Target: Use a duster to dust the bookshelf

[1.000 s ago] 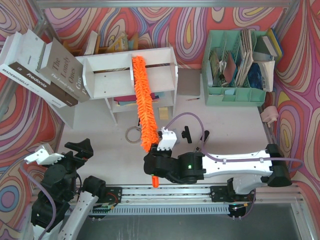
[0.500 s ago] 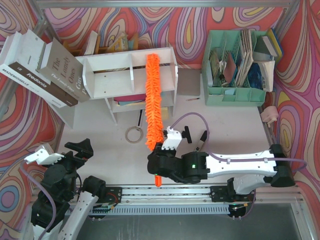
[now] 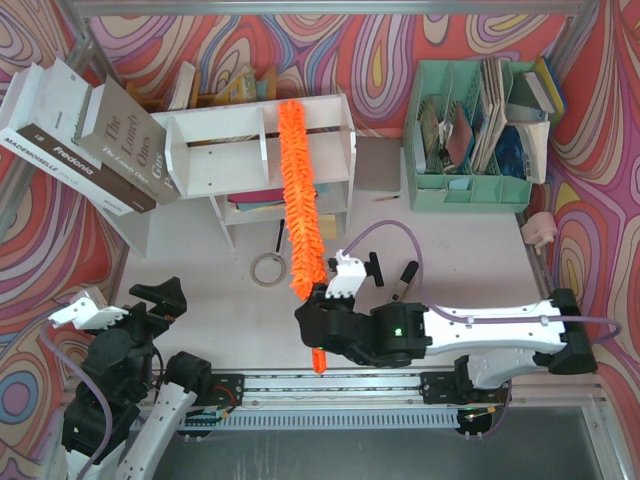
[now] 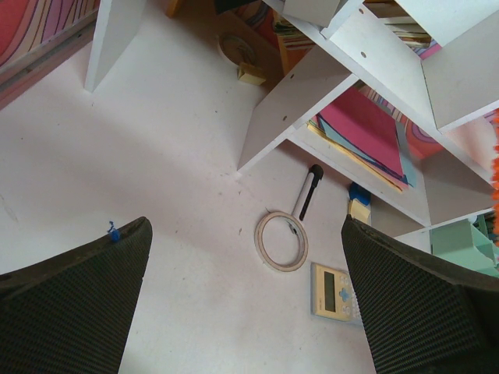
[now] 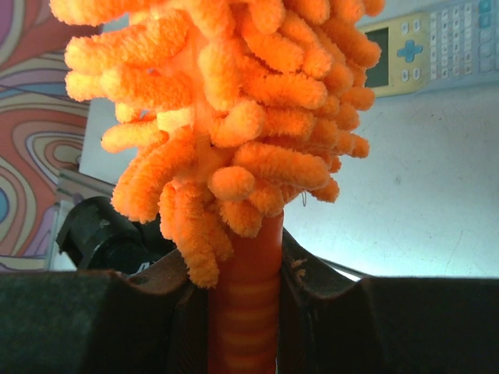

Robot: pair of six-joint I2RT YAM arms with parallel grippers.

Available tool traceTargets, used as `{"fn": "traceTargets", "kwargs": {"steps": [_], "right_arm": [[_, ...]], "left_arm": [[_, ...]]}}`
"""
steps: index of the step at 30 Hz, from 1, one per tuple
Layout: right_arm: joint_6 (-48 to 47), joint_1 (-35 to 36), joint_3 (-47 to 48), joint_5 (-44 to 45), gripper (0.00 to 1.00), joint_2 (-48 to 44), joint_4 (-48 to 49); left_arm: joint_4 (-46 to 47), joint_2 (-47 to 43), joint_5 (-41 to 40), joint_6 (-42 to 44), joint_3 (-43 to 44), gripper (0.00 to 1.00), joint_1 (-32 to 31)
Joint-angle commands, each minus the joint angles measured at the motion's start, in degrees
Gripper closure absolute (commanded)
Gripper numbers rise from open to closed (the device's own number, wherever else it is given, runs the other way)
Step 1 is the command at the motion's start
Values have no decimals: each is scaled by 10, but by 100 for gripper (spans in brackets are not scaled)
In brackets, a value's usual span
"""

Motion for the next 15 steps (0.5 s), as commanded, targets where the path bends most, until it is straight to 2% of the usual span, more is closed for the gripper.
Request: {"fn": "traceTargets", "kwargs": {"steps": [1, 9, 13, 15], "right_arm": [[-25, 5, -13, 66, 100, -60, 0], [-96, 24, 16, 92, 100, -83, 25], [-182, 76, 33, 130, 100, -69, 74], [-206, 106, 45, 151, 100, -56, 67]], "left_arm": [[3, 0, -4, -1, -9, 2, -3], [3, -2, -3, -1, -9, 1, -3], [2, -3, -5, -2, -9, 1, -3], [2, -3, -5, -2, -8, 2, -3]]}}
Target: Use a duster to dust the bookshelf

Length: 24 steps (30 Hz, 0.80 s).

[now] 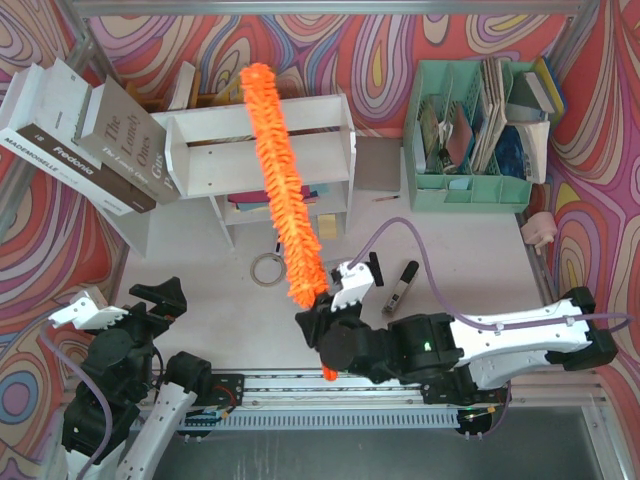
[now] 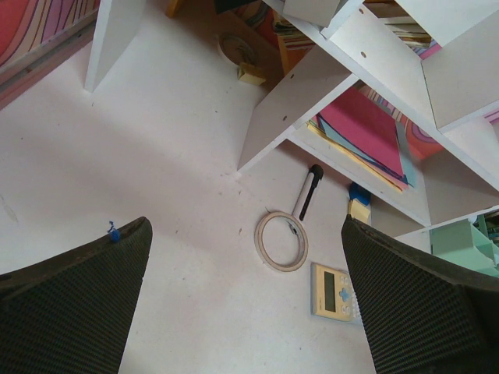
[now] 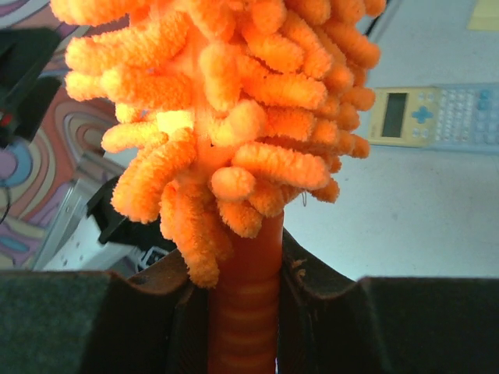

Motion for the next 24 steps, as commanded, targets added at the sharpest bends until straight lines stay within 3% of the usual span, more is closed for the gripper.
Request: {"fn": "traceTargets", "kwargs": {"steps": [1, 9, 16, 19, 24], "right_arm": [[-100, 56, 41, 80, 100, 19, 42], [-150, 123, 12, 90, 100, 41, 48], [-176, 126, -20, 41, 100, 50, -7], [-146, 126, -42, 35, 100, 33, -52], [-141, 126, -97, -7, 100, -1, -47]], "left_arm": [[2, -4, -5, -2, -8, 1, -3], [3, -2, -4, -1, -9, 2, -3], [3, -2, -4, -1, -9, 1, -3], [3, -1, -4, -2, -9, 2, -2], [4, 3, -4, -1, -9, 2, -3]]}}
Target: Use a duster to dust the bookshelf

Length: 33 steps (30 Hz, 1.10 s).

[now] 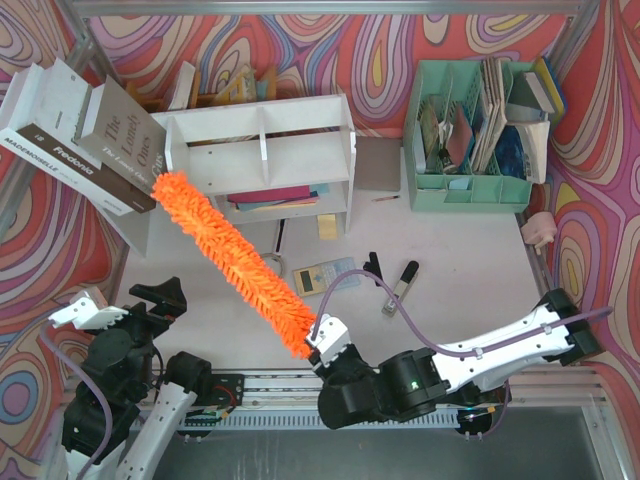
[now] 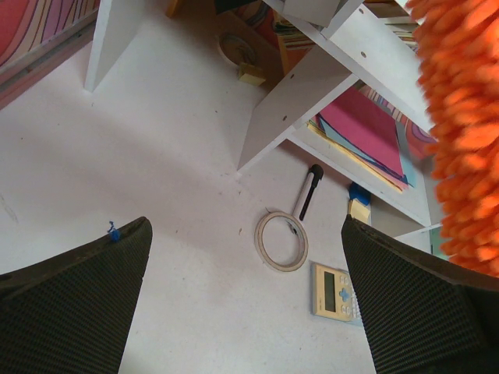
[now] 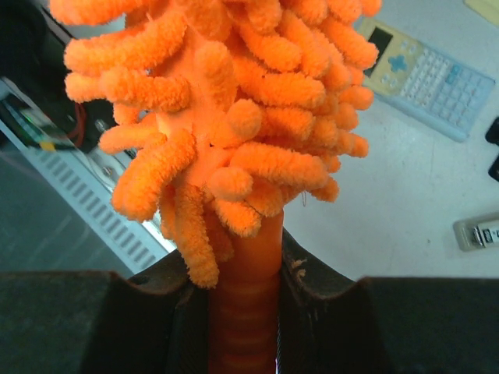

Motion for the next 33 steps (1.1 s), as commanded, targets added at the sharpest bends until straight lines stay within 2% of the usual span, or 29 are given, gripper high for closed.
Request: {"fn": "traceTargets", "kwargs": {"steps": [1, 5, 11, 15, 18, 25, 33], "right_arm": [[14, 2, -35, -19, 100, -41, -14], [35, 3, -67, -51, 100, -43, -20], [88, 1, -85, -48, 100, -27, -60], [124, -27, -102, -53, 100, -32, -63], [116, -63, -116, -79, 100, -38, -37], [126, -81, -109, -72, 100, -24, -31], [80, -121, -72, -77, 100, 9, 40]], "left_arm": [[4, 4, -4, -1, -8, 2, -2], [4, 8, -4, -1, -8, 1, -3], [5, 11, -4, -1, -8, 1, -3], [5, 11, -4, -1, -8, 2, -3], [5, 11, -4, -1, -8, 2, -3], [4, 8, -4, -1, -8, 1, -3], [4, 6, -4, -2, -8, 2, -3]]}}
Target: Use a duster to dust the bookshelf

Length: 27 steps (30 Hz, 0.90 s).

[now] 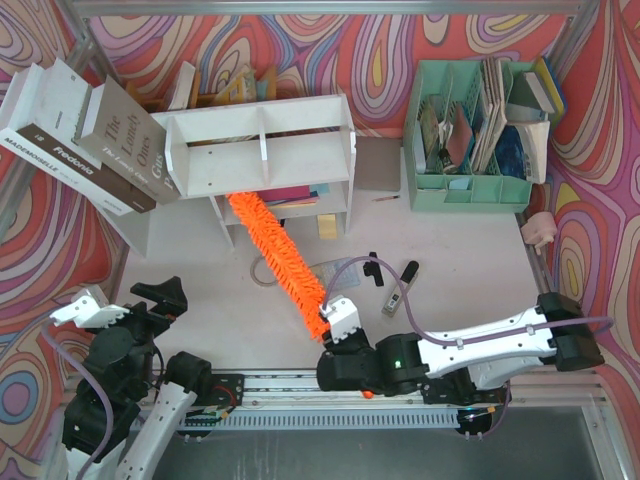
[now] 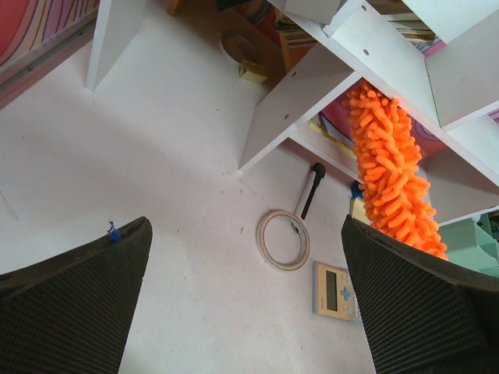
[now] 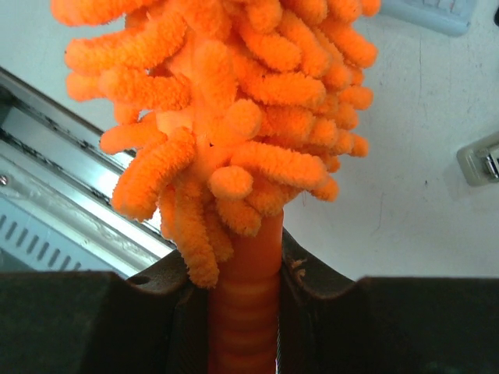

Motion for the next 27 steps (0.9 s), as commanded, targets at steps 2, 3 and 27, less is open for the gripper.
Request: {"fn": "traceTargets", "kwargs": {"steps": [2, 3, 27], "right_arm": [[-44, -33, 48, 11, 100, 34, 89], [-54, -41, 51, 2, 100, 44, 107], [-140, -87, 367, -29, 100, 317, 146]], "left_arm": [[4, 0, -4, -2, -8, 2, -2], [4, 0, -4, -2, -8, 1, -3], [3, -6, -7, -1, -9, 1, -3]]}}
